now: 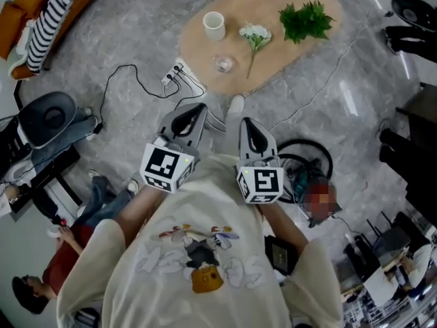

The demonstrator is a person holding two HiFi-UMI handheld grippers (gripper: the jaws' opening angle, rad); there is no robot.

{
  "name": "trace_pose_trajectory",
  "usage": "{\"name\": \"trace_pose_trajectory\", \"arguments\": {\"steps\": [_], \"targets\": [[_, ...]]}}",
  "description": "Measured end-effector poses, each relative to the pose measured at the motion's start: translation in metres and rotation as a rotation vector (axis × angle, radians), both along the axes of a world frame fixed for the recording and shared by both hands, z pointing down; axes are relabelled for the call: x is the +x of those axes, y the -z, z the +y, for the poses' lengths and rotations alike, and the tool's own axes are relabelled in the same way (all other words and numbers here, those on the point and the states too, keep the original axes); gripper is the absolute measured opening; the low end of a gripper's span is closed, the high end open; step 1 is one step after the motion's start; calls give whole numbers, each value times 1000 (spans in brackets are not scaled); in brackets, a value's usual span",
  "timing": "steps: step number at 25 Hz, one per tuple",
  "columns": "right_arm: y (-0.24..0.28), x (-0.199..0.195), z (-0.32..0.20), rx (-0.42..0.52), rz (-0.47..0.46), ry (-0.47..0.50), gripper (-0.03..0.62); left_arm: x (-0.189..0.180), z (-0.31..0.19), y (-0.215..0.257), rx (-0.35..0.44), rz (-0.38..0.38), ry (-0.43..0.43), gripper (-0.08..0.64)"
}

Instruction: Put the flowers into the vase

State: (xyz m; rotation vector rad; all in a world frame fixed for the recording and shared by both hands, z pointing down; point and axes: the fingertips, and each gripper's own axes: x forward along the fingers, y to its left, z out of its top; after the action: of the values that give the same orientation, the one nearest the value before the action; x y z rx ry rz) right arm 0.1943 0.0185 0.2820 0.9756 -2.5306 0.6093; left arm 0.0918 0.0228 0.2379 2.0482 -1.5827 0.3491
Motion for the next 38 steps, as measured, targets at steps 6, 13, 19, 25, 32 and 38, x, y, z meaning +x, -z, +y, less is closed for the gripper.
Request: {"name": "trace_pose_trajectory", "arguments": {"steps": [6, 13, 19, 25, 32, 38], "targets": [[4, -20, 20, -34, -22, -24, 5, -11, 29, 7, 30, 14, -6, 9], [-3, -17, 25, -65, -20, -57, 5, -13, 39, 3, -6, 44, -40, 9], [-18, -24, -5, -96, -37, -22, 5, -8, 17, -23, -60, 47, -50, 9], [-55, -27, -31, -139, -15, 54, 5, -3, -10, -65, -126, 72, -21, 8], [-94, -38, -62, -169, 2, 90, 5, -20, -37, -100, -176, 83, 43, 9], [-122, -40, -89, -181, 16, 81, 5, -26, -53, -133, -201, 76, 52, 9]]}}
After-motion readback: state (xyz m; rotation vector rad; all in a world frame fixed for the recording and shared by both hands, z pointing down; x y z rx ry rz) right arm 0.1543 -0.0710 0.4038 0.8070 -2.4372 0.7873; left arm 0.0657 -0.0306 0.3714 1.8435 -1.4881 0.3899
